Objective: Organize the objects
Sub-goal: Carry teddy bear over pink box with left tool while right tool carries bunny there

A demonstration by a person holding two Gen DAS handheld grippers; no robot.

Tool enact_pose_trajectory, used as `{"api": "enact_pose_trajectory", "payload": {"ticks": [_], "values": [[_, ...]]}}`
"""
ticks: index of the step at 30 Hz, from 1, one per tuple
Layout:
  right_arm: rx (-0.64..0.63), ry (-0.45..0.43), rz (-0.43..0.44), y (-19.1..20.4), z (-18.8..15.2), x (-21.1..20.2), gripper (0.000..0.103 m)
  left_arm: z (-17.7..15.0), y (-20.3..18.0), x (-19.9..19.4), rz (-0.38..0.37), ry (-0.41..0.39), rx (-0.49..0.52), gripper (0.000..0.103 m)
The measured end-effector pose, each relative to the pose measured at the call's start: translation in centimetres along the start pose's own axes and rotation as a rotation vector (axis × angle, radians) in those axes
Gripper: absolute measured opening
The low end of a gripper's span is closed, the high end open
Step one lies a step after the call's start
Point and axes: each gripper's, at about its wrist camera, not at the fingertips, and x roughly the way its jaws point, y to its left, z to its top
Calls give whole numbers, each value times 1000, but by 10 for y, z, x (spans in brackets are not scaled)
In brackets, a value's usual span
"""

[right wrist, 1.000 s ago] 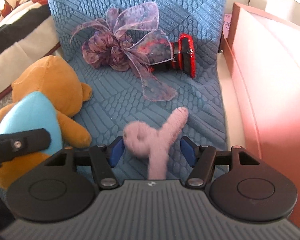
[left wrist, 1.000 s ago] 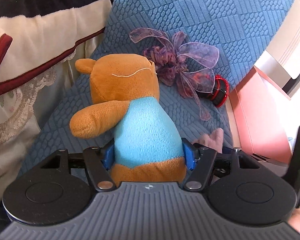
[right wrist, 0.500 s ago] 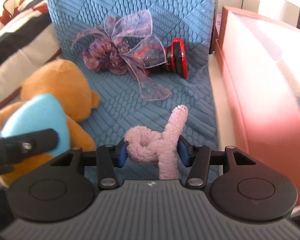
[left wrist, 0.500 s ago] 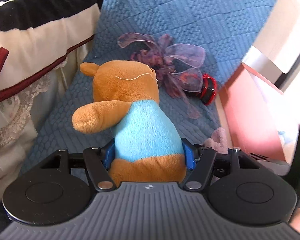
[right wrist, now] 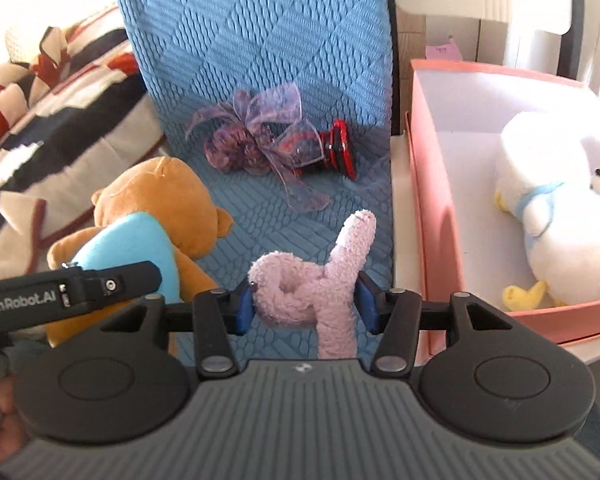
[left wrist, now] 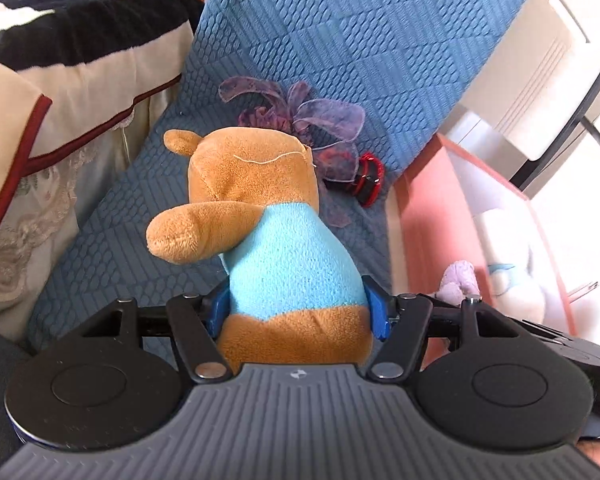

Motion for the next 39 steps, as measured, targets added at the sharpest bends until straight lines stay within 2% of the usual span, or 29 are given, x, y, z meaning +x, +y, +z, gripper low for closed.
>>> {"api": "enact_pose_trajectory", "payload": {"ticks": [7,18,31,39], "values": [[-7,-50,21,-12,22,-39,54,13,-39,-32,-13,-32,39,69],[2,-122,45,-42,70,-85,54,51,-106,-68,-43,-98,93,69],[19,-203,66,-82,112,-125,54,88,-179,-77,-84,-146,157,69],[43,-237,52,-118,124,-131,54,102,-222,-62,-106,-167,211,69]]}}
